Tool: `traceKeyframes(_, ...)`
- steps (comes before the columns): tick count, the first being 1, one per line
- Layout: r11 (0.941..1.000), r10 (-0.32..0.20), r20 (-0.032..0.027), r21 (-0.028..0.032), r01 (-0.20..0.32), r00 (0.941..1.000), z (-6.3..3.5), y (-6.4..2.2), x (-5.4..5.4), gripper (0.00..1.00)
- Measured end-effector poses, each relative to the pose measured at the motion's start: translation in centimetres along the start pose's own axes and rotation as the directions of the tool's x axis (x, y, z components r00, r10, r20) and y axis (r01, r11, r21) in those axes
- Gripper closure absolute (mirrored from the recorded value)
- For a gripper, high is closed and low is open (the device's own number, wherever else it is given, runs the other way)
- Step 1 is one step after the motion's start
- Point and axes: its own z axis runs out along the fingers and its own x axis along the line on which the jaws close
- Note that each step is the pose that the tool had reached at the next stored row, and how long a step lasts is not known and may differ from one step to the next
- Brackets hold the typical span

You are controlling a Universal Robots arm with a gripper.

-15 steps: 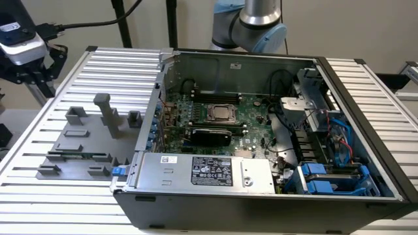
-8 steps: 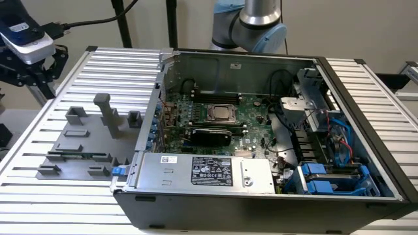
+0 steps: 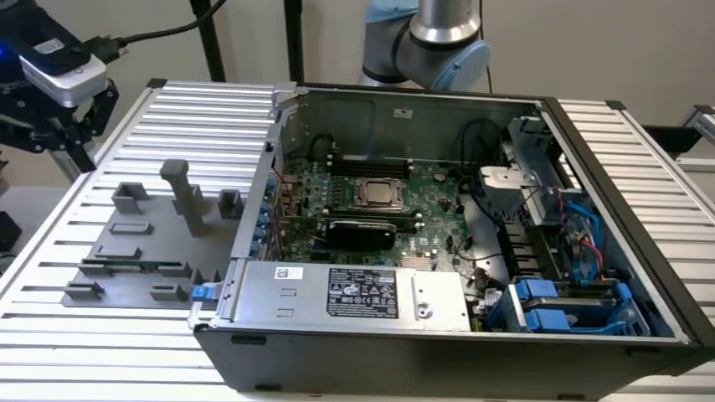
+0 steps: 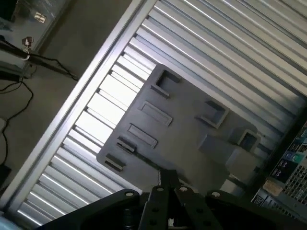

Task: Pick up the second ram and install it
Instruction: 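Pick up the second ram and move it above second insertion slot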

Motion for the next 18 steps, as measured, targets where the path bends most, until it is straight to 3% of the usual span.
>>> traceKeyframes(5, 0.9960, -0.090, -0.0049, 0.0024, 0.090, 0.9960, 0.20, 0.00, 0.01, 1.00)
traceKeyframes(9, 0.9867, -0.162, -0.0082, 0.0032, 0.163, 0.9867, 0.38, -0.01, 0.01, 1.00)
traceKeyframes(14, 0.9680, -0.251, -0.0125, 0.0032, 0.251, 0.9679, 0.60, -0.02, 0.02, 1.00)
traceKeyframes(18, 0.9471, -0.321, -0.0164, 0.0039, 0.321, 0.9470, 0.77, -0.02, 0.02, 1.00)
